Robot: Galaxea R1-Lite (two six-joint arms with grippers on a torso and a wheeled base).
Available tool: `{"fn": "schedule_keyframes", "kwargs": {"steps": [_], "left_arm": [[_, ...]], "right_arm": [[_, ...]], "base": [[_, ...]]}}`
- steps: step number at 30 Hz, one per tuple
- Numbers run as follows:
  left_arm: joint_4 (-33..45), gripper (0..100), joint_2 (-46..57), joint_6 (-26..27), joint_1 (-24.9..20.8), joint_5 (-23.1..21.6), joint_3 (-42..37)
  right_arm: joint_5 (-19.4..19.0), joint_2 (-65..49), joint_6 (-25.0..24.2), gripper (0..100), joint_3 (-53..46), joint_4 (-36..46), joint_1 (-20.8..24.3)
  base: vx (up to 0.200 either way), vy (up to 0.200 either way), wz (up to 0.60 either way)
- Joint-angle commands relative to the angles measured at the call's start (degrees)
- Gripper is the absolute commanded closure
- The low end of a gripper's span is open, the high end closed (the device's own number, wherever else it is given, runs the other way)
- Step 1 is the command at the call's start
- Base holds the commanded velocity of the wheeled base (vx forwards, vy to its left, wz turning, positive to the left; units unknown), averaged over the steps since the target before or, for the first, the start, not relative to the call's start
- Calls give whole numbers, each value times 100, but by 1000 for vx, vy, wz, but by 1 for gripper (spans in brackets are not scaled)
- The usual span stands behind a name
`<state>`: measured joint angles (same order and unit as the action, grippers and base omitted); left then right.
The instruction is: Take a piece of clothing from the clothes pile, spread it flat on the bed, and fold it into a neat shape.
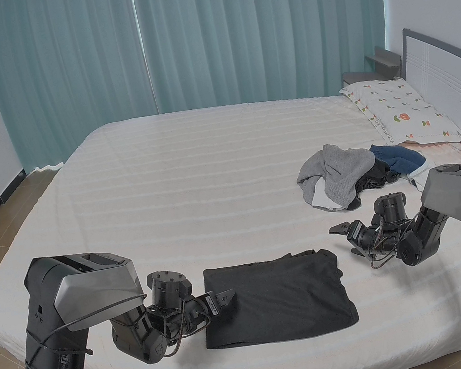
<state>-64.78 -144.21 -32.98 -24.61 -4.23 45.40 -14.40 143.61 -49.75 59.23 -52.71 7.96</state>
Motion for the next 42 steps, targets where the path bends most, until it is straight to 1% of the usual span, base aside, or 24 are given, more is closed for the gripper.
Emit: {"fn": "schedule_keyframes", "kwargs": {"steps": [1, 2, 3, 20, 40, 42], "left_arm": [[1, 0, -10, 2, -8, 1, -31], [9, 0, -1, 28, -8, 1, -31], [18, 100, -1, 28, -8, 1, -31], [-17, 100, 16, 46, -8, 71, -49], [-17, 100, 60, 37, -8, 54, -189], [-17, 100, 60, 37, -8, 63, -198]], "right_arm": [[-2, 10, 0, 0, 0, -2, 4], [-2, 10, 0, 0, 0, -2, 13], [-2, 10, 0, 0, 0, -2, 13], [-19, 1, 0, 0, -35, -2, 4], [-28, -8, 0, 0, -44, -2, -5], [-28, 1, 0, 0, -44, -2, 4]], "base": [[0, 0, 0], [0, 0, 0], [0, 0, 0], [0, 0, 0], [0, 0, 0], [0, 200, 0]]}}
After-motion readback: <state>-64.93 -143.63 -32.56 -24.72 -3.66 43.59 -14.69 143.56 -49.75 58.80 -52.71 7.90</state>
